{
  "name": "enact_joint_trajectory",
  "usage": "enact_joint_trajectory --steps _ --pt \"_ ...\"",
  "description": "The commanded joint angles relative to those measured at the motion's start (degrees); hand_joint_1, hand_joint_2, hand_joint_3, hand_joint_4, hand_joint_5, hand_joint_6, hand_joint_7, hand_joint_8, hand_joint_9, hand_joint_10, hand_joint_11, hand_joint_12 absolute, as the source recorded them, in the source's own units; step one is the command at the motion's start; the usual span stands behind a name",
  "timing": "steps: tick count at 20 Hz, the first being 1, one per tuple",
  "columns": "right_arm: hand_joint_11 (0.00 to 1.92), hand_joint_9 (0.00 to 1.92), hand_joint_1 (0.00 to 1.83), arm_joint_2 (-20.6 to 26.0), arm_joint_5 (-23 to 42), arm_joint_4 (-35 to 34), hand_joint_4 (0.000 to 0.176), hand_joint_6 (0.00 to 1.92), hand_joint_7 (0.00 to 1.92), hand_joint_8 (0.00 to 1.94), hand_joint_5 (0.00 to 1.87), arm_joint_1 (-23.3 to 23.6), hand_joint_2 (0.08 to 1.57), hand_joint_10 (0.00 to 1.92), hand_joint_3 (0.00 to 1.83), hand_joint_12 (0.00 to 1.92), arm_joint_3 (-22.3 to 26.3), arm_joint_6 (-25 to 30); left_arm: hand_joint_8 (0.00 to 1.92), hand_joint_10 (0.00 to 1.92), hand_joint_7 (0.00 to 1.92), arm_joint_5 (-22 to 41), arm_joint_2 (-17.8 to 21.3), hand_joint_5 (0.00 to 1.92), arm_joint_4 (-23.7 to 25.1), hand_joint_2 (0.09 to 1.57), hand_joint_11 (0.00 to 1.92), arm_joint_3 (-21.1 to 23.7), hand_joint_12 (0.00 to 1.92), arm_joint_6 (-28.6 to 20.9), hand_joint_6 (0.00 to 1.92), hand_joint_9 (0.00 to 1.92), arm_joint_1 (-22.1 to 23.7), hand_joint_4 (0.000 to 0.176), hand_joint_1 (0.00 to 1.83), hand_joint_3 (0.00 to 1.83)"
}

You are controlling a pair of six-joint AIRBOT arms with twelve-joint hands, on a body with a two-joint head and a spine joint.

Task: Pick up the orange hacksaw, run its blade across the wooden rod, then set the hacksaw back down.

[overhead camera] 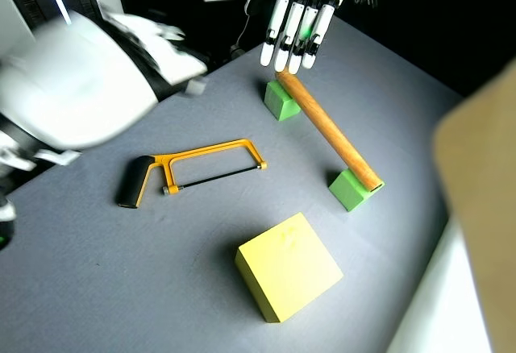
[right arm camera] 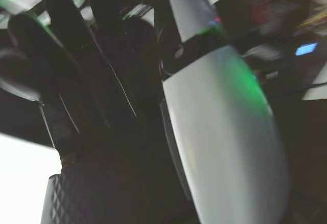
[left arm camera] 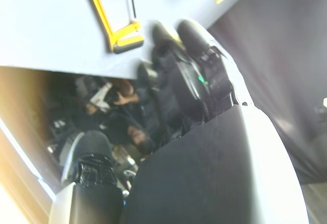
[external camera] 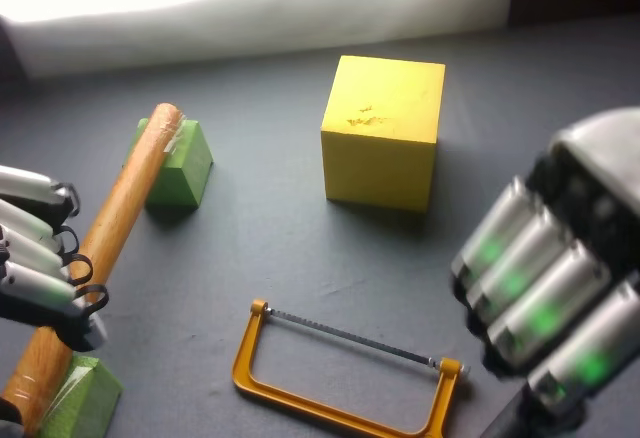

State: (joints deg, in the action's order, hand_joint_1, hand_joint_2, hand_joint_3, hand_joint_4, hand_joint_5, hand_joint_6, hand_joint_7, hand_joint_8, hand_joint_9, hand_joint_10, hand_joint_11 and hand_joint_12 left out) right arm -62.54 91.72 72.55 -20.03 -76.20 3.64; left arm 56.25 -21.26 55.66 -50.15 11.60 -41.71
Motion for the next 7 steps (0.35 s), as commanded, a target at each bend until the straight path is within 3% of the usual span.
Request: enact_joint_trajectory --steps 1,2,4,5,7 --pt "1.17 1.04 0.55 0.31 1.95 -5.04 0.000 1.87 0.87 1.94 0.62 1.52 1.17 1.92 0.00 1.92 -0.45 0.37 1.40 1.59 0.55 4.39 0.32 0.38 -3.56 1.33 0.55 0.19 1.75 0.22 1.58 0.63 0.39 0.000 0.23 0.00" --pt "1.24 1.08 0.51 0.35 -0.24 -3.02 0.000 1.91 0.95 1.94 0.79 2.08 1.17 1.92 0.00 1.92 -0.44 1.37 1.60 1.74 0.64 4.46 0.39 0.47 -3.54 1.34 0.66 0.31 1.89 0.26 1.76 0.70 0.38 0.000 0.29 0.00" --pt "1.39 1.21 0.49 0.34 -1.83 -2.32 0.024 1.92 1.08 1.94 0.95 0.86 1.18 1.92 0.00 1.92 -0.42 -0.24 1.87 1.91 0.72 4.55 0.46 0.49 -3.54 1.36 0.82 0.53 1.92 0.32 1.91 0.79 0.36 0.000 0.38 0.00" --pt "1.53 1.38 0.46 0.36 -1.89 -2.33 0.031 1.92 1.26 1.94 1.09 0.25 1.20 1.92 0.00 1.92 -0.41 -1.22 1.92 1.92 0.85 4.55 0.48 0.66 -3.54 1.34 0.97 0.61 1.92 0.32 1.92 0.95 0.31 0.000 0.51 0.00" --pt "1.54 1.41 0.44 0.38 -2.20 -2.32 0.031 1.92 1.29 1.94 1.13 -0.23 1.22 1.92 0.01 1.92 -0.41 -2.45 1.92 1.92 0.90 4.55 0.49 0.71 -3.54 1.33 1.01 0.70 1.92 0.37 1.92 0.98 0.31 0.000 0.54 0.00"
